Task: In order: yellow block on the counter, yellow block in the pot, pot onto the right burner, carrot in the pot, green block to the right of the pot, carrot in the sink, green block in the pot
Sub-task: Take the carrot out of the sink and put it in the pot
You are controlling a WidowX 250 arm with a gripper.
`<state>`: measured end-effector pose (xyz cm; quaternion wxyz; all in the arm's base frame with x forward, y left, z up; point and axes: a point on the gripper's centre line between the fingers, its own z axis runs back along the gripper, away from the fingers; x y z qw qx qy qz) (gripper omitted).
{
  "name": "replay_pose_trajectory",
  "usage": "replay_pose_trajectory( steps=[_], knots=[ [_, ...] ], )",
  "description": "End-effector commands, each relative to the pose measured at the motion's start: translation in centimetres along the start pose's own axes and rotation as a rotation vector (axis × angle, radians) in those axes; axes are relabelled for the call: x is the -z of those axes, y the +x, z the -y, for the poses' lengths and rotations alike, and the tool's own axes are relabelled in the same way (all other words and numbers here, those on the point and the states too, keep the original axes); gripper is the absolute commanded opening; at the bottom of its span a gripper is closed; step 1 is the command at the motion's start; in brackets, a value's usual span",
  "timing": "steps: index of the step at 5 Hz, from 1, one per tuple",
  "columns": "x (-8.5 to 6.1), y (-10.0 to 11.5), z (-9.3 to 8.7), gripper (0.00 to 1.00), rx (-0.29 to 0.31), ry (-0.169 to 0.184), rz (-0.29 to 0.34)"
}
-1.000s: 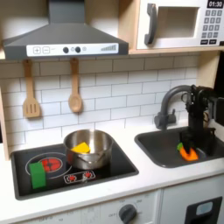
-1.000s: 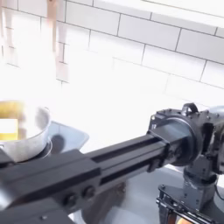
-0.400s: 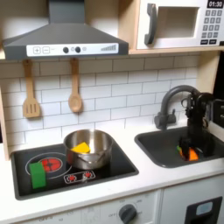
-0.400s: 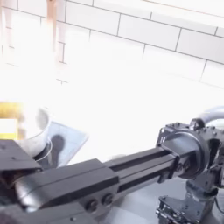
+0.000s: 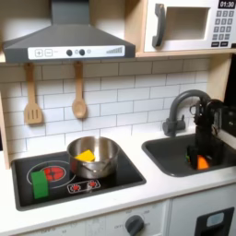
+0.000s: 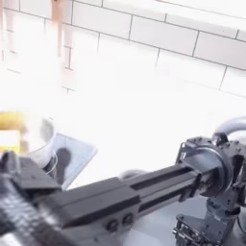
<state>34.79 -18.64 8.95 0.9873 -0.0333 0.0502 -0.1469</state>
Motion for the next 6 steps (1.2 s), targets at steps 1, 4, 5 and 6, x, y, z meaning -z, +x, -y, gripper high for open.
replay_pose_trajectory(
  steps=[1,4,5,6],
  knots=[
    [0.6,1.7,-0.4,1.0,-0.006,-0.003,0.004],
    [-0.4,1.1,-1.2,0.0,-0.003,-0.014,0.012],
    [-1.3,-0.2,-1.8,0.0,0.009,-0.012,0.02],
    [-3.6,-1.9,-2.0,0.0,0.016,-0.022,0.058]
  ],
)
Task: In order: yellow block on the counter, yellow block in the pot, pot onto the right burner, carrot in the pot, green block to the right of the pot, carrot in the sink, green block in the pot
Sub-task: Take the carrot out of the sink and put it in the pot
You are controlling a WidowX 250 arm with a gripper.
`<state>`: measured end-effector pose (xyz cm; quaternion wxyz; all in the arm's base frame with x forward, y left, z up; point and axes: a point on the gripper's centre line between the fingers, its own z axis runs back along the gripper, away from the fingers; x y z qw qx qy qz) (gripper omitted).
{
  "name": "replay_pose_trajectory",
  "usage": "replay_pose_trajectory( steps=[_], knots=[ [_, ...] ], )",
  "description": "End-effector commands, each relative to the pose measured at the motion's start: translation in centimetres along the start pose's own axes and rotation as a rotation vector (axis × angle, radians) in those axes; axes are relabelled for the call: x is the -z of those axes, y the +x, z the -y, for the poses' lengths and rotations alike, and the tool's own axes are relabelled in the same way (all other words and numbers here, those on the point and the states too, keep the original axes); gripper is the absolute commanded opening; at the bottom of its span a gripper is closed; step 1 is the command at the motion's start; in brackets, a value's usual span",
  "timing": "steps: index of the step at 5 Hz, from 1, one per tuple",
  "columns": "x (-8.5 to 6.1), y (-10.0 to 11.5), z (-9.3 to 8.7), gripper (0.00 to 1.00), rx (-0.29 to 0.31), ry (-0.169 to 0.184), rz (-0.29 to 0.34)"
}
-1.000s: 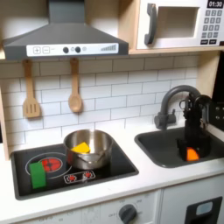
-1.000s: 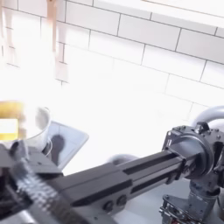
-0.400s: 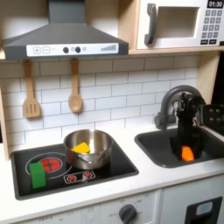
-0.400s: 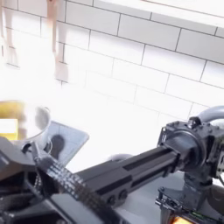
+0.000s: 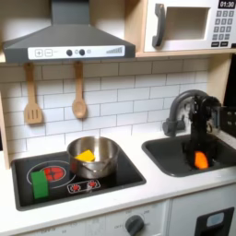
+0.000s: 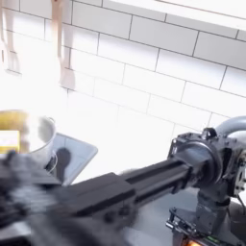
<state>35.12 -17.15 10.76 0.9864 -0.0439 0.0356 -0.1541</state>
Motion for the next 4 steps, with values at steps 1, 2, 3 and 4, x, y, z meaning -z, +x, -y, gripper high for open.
replay_pose_trajectory(
  steps=[1,2,3,4],
  knots=[
    [-4.2,-3.1,-1.8,0.0,-0.016,-0.012,0.048],
    [-6.3,-4.4,-2.5,0.0,-0.032,-0.01,0.069],
    [-7.9,-5.3,-3.1,0.0,-0.051,-0.012,0.097],
    [-9.5,-6.4,-4.3,0.0,-0.074,0.008,0.121]
  ],
)
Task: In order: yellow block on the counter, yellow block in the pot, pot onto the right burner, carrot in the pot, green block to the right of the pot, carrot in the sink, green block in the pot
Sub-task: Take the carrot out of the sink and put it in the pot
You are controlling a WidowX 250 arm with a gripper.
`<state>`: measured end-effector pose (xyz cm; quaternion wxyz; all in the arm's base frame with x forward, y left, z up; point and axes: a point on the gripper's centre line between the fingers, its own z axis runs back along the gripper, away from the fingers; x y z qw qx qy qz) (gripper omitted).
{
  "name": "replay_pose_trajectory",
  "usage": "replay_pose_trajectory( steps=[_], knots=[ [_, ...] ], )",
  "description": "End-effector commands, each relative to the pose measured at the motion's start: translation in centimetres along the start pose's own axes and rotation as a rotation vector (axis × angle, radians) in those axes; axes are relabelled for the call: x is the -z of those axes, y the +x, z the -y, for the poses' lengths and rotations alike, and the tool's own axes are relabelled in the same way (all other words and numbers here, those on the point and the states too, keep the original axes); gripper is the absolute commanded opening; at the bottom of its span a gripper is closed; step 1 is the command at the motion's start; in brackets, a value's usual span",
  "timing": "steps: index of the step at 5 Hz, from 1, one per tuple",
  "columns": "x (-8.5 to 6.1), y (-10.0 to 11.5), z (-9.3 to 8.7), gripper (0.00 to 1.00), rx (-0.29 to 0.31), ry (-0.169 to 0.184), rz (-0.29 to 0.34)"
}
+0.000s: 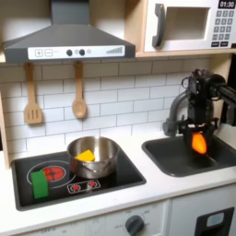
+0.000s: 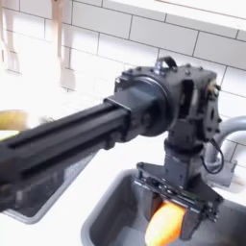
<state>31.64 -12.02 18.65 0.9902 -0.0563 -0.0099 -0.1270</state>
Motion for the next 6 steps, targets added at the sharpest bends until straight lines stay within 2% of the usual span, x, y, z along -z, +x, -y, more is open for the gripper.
replay_pose_trajectory(
  steps=[1,2,4,5,6],
  knots=[
    [-3.2,-1.3,-2.6,0.0,-0.054,0.038,0.069],
    [-4.1,-1.4,-4.2,0.0,-0.089,0.069,0.09],
    [-4.7,-1.9,-7.4,0.0,-0.145,0.152,0.11],
    [-5.8,-1.7,-9.5,0.0,-0.183,0.192,0.138],
    [-6.2,-1.9,-11.3,0.0,-0.214,0.226,0.142]
  ],
)
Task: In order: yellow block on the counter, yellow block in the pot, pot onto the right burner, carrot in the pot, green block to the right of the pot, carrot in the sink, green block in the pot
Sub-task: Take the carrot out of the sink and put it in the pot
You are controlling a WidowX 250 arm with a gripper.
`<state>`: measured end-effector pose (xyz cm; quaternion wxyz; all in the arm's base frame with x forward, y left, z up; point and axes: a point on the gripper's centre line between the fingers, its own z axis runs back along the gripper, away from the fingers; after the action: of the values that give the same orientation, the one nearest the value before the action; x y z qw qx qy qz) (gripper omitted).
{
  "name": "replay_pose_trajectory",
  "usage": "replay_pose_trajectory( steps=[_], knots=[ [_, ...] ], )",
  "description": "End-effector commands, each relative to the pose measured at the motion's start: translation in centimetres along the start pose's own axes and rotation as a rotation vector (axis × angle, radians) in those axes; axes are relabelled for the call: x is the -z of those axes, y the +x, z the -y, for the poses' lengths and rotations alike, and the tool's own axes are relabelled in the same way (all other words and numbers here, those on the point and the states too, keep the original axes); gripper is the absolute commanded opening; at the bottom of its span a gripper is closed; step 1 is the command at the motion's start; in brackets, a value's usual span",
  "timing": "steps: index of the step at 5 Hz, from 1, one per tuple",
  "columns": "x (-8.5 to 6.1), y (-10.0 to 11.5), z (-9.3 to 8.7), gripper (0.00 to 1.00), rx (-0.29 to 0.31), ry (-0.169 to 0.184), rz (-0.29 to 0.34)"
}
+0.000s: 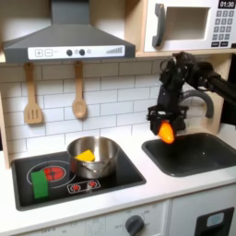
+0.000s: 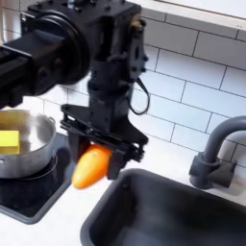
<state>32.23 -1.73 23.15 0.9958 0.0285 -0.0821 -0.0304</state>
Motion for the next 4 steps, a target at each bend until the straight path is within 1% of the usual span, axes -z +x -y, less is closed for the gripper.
replay_pose_trajectory(
  steps=[1,2,3,4],
  knots=[
    [-0.2,0.5,-3.8,0.0,-0.068,0.079,0.008],
    [-0.7,0.7,-5.5,0.0,-0.11,0.1,0.028],
    [0.0,0.8,-7.1,0.0,-0.139,0.128,0.02],
    [0.9,0.7,-8.5,0.0,-0.175,0.162,-0.002]
  ],
)
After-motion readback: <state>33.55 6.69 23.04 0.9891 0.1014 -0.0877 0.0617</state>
